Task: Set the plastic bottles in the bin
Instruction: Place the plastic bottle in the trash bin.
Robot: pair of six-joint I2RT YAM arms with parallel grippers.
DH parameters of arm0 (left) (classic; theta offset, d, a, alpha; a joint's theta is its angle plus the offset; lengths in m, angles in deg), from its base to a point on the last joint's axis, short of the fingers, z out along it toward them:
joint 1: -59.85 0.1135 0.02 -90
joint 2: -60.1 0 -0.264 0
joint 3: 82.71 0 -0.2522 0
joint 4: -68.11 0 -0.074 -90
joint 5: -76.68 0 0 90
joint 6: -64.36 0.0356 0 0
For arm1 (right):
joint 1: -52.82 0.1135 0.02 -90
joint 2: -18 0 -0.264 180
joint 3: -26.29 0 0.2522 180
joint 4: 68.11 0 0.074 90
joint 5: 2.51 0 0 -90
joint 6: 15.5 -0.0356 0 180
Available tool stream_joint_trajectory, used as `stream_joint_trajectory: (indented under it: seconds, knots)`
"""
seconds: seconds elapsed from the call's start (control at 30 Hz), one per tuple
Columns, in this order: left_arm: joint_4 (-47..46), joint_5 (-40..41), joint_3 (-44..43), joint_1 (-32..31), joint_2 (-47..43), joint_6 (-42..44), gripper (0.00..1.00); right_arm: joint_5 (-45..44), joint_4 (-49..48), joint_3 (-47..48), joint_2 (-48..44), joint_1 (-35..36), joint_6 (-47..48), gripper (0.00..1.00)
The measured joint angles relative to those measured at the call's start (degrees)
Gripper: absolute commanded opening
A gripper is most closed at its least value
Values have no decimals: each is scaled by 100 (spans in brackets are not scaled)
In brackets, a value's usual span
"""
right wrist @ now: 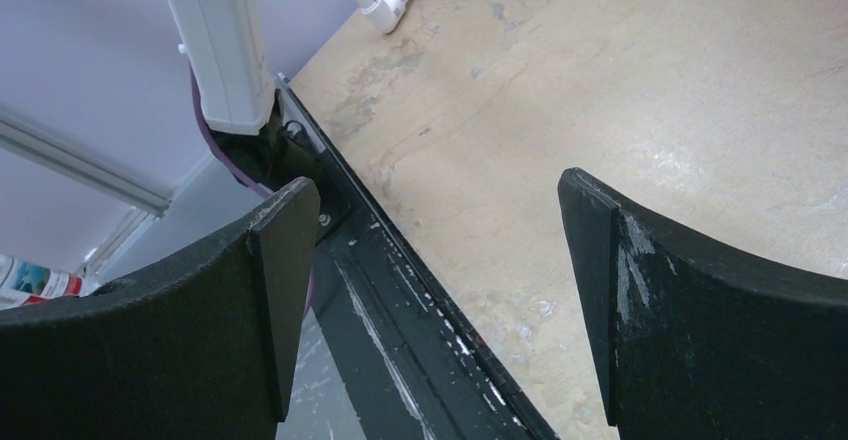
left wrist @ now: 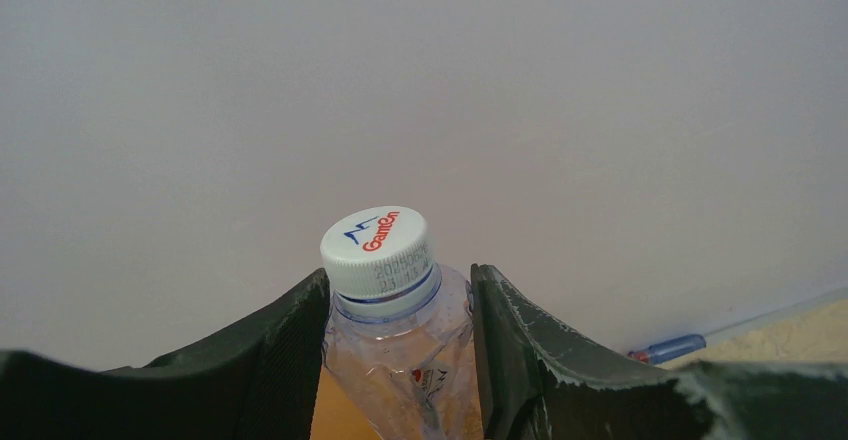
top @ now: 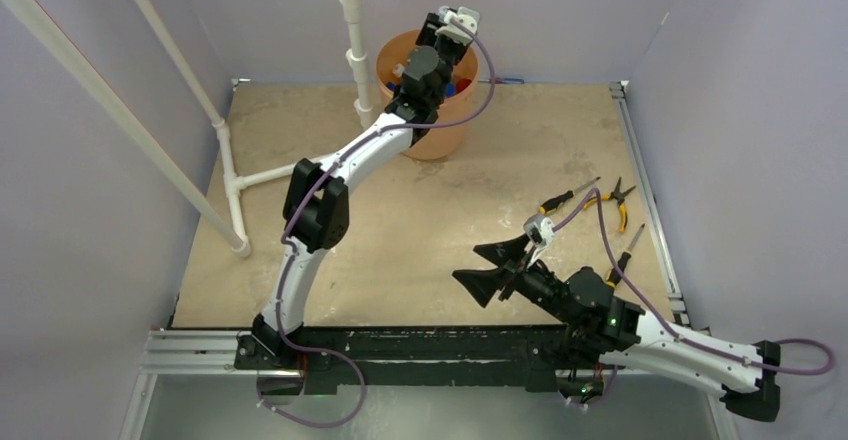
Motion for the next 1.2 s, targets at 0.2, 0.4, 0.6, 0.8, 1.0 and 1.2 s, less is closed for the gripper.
stream_joint_trajectory:
  seconds: [0.2,0.4,0.6,0.8,1.0,1.2]
  knots:
    - [-59,-70,-4,0,-251,-136,0,-7,2,0,-153,0,2,89]
    - [236,-144,-179,0,-229,-306,0,-4,7,0,-162,0,0,89]
    - [734,-184,-894,0,107,-372,17,-7,17,0,-179,0,0,89]
    - [1139,-168,-953,0,308,-372,24,-20,39,0,-197,0,2,89]
    - [1272,-142,-946,2,345,-369,29,-20,39,0,-199,0,2,89]
    - [1217,-133,-846,22,345,-343,36,-24,39,0,-199,0,0,89]
